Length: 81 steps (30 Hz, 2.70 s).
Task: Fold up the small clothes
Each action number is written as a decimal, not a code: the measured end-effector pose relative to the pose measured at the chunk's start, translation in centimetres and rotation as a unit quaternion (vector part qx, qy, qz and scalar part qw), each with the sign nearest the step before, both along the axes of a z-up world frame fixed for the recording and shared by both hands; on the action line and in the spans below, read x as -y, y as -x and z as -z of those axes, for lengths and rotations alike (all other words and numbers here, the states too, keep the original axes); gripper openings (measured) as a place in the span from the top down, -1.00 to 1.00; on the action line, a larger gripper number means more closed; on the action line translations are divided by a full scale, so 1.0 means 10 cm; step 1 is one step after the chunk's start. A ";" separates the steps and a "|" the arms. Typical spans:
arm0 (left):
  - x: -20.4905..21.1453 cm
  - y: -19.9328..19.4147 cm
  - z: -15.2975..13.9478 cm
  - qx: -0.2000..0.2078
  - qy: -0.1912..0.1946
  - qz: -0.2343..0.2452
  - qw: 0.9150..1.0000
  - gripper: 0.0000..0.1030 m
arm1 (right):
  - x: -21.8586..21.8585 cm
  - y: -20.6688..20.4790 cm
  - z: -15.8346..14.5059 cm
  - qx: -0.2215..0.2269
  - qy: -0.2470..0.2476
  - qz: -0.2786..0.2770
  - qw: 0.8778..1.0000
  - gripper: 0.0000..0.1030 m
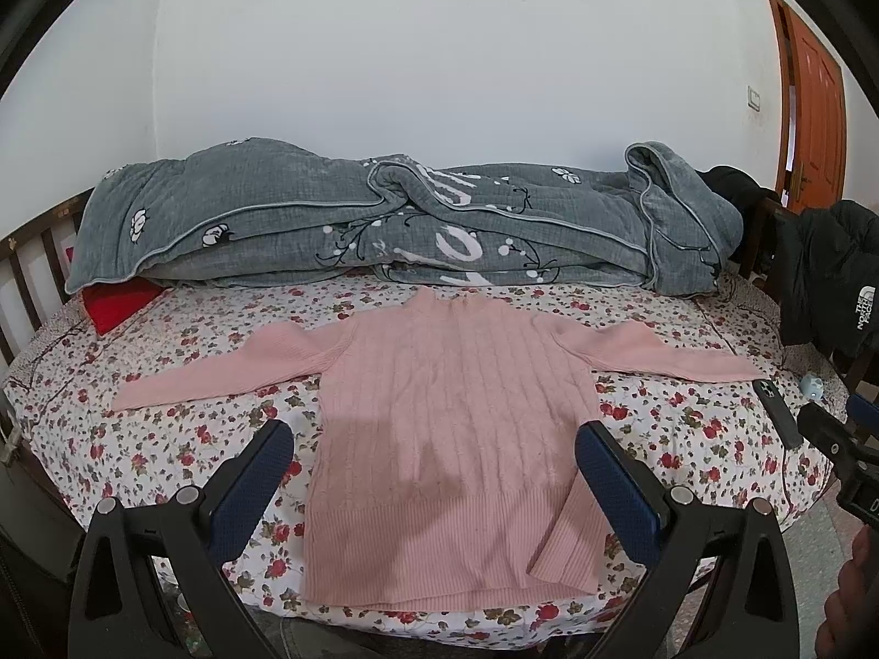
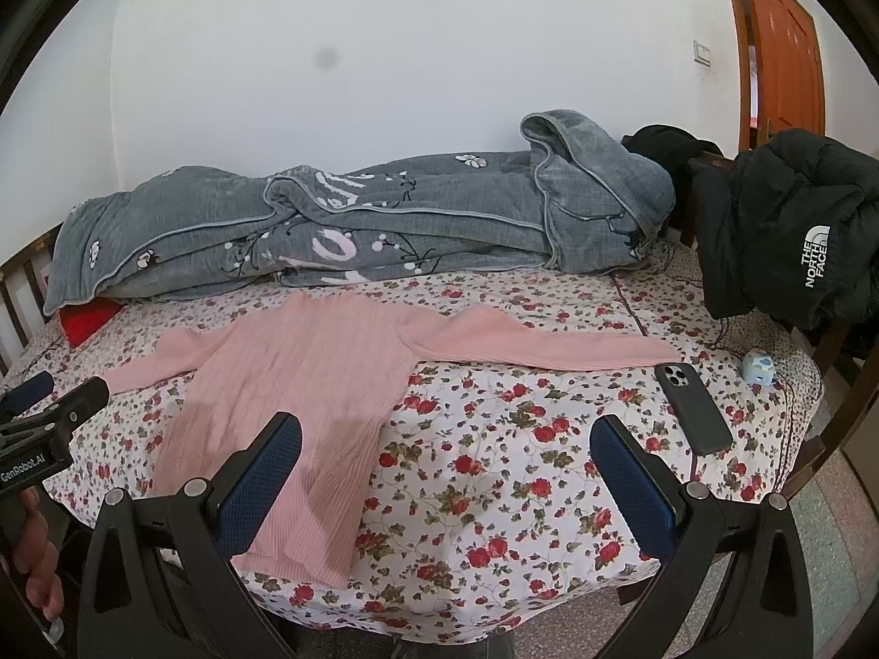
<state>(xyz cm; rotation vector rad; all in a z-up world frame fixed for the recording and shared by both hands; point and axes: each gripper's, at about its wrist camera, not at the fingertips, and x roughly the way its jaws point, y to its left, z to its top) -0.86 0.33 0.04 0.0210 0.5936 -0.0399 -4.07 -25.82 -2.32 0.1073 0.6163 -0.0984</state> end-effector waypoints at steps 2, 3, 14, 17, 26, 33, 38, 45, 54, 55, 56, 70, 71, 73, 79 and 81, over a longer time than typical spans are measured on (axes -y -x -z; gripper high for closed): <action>-0.01 0.01 0.00 0.002 0.000 -0.001 1.000 -1.00 | 0.00 -0.01 -0.01 0.000 0.000 0.001 1.000 -0.99; -0.02 0.01 0.00 0.001 0.001 0.000 1.000 -1.00 | 0.00 0.00 -0.01 0.001 0.000 0.000 1.000 -0.99; -0.04 0.03 -0.02 0.011 0.006 0.013 1.000 -1.00 | 0.01 0.01 -0.04 0.003 -0.001 0.001 1.000 -0.99; -0.04 0.02 -0.02 0.010 0.005 0.011 1.000 -1.00 | 0.00 0.01 -0.05 0.003 -0.002 0.001 1.000 -0.99; -0.08 -0.06 0.01 0.015 0.015 0.017 1.000 -1.00 | -0.09 0.00 -0.06 0.006 0.007 0.000 1.000 -0.99; -0.18 -0.23 0.15 0.014 0.000 0.012 1.000 -1.00 | -0.15 -0.14 0.05 -0.002 0.007 -0.011 1.000 -0.99; -0.40 -0.47 0.38 0.010 0.002 -0.009 1.000 -1.00 | -0.24 -0.34 0.25 -0.012 0.015 -0.013 1.000 -0.99; -0.83 -0.85 0.78 -0.029 0.000 -0.042 0.999 -1.00 | -0.31 -0.61 0.65 -0.008 0.001 -0.019 1.000 -0.99; -1.64 -1.28 1.29 -0.084 0.041 -0.083 0.992 -0.97 | -0.45 -1.09 1.20 -0.078 -0.045 -0.041 0.995 -0.97; -1.80 -1.34 1.36 -0.091 0.048 -0.092 0.990 -0.97 | -0.48 -1.12 1.25 -0.082 -0.049 -0.047 0.994 -0.91; -1.91 -1.38 1.40 -0.095 0.055 -0.100 0.989 -0.97 | -0.51 -1.16 1.30 -0.086 -0.051 -0.057 0.993 -0.85; -3.45 -1.86 1.76 -0.088 0.106 -0.238 0.961 -0.78 | -0.88 -1.56 1.50 -0.077 -0.057 -0.099 0.990 -0.84; -3.50 -1.88 1.77 -0.089 0.107 -0.241 0.960 -0.78 | -0.92 -1.58 1.52 -0.077 -0.055 -0.099 0.991 -0.84; -3.59 -1.93 1.81 -0.091 0.111 -0.247 0.958 -0.77 | -0.99 -1.64 1.54 -0.076 -0.052 -0.101 0.991 -0.84; -3.81 -2.05 1.90 -0.098 0.130 -0.260 0.952 -0.74 | -1.15 -1.83 1.60 -0.090 -0.052 -0.110 0.989 -0.84; -3.84 -2.07 1.90 -0.098 0.132 -0.262 0.951 -0.71 | -1.19 -1.87 1.60 -0.091 -0.049 -0.111 0.988 -0.84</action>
